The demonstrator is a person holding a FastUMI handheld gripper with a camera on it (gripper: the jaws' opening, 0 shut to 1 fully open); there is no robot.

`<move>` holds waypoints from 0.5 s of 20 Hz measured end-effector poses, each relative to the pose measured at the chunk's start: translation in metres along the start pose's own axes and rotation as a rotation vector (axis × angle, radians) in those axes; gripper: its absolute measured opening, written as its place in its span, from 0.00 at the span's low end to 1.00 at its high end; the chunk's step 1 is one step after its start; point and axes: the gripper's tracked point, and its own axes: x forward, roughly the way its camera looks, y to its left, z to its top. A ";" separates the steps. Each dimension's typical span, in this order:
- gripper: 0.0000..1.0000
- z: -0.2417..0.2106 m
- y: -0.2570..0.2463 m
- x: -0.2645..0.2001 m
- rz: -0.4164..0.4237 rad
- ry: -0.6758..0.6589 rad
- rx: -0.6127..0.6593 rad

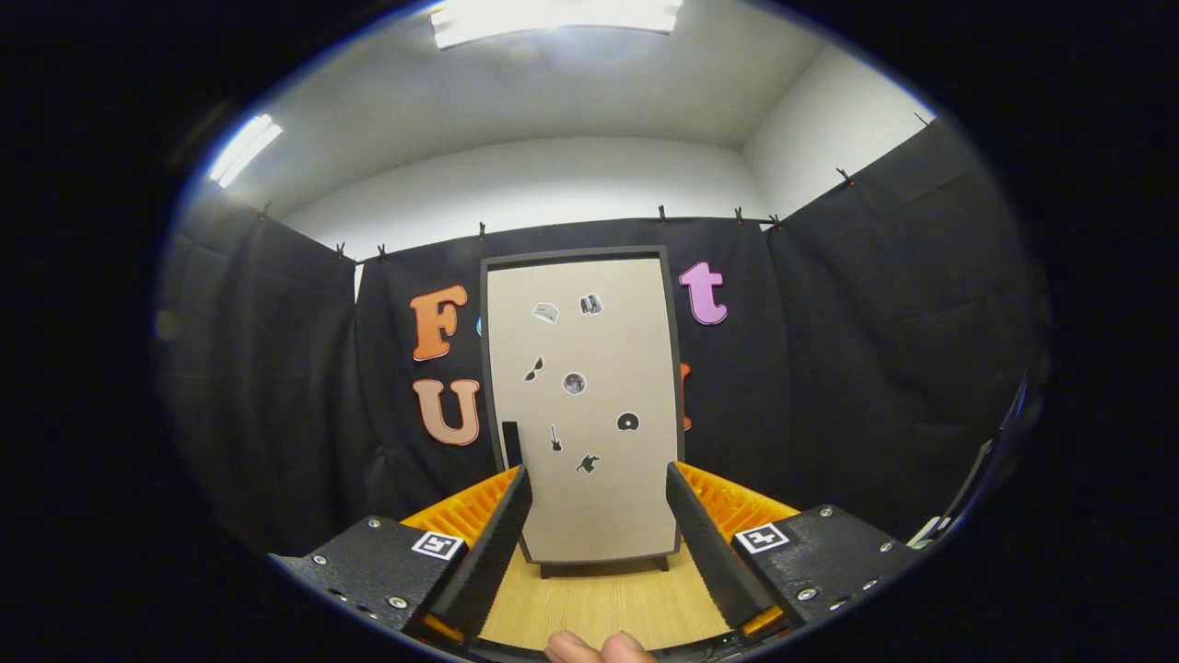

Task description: Open the shoe cabinet door, grab the shoes and put them into the shoe cabinet, then close the shoe cabinet door.

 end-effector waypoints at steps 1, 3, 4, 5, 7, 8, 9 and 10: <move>0.92 0.000 0.004 0.000 0.005 0.003 0.004; 0.92 0.001 0.008 0.001 0.006 0.003 0.005; 0.92 0.003 0.011 0.002 0.006 -0.001 0.002; 0.92 0.002 0.013 0.001 0.006 -0.002 -0.002; 0.92 0.000 0.018 0.004 0.010 0.004 -0.008; 0.92 -0.001 0.021 0.005 0.011 0.007 -0.004; 0.92 -0.001 0.021 0.007 0.009 0.010 0.000; 0.92 -0.002 0.022 0.008 0.007 0.012 0.003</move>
